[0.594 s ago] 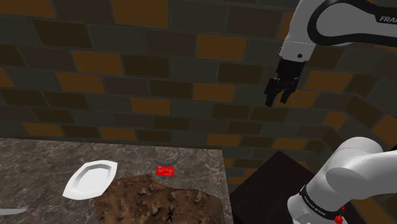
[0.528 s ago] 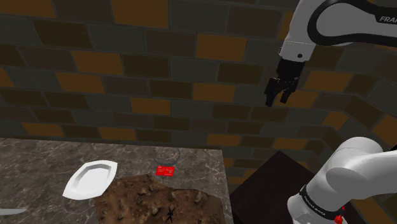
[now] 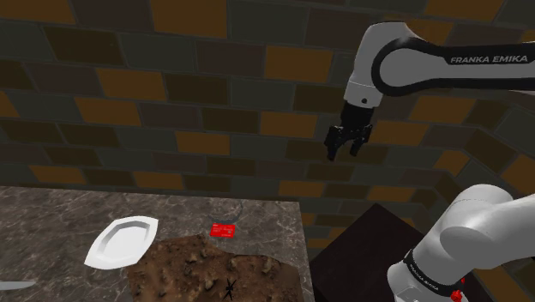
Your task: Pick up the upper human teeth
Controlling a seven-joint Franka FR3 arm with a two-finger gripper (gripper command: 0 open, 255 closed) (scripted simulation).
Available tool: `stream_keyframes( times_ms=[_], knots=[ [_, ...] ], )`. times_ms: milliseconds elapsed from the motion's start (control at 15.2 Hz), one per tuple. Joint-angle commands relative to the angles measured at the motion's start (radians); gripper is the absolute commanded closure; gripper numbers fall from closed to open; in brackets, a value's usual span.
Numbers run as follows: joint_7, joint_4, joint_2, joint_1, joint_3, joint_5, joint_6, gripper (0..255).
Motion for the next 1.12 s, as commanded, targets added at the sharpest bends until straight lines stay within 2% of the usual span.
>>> stream_keyframes(
  times_ms=[0, 594, 1056],
  knots=[
    [0.03, -0.001, 0.061, 0.002, 0.029, 0.015, 0.071, 0],
    [0.179, 0.031, 0.365, 0.002, 0.157, 0.041, 0.375, 0],
    [0.333, 0.138, 0.65, -0.005, 0.226, -0.034, 0.57, 0]
  ],
)
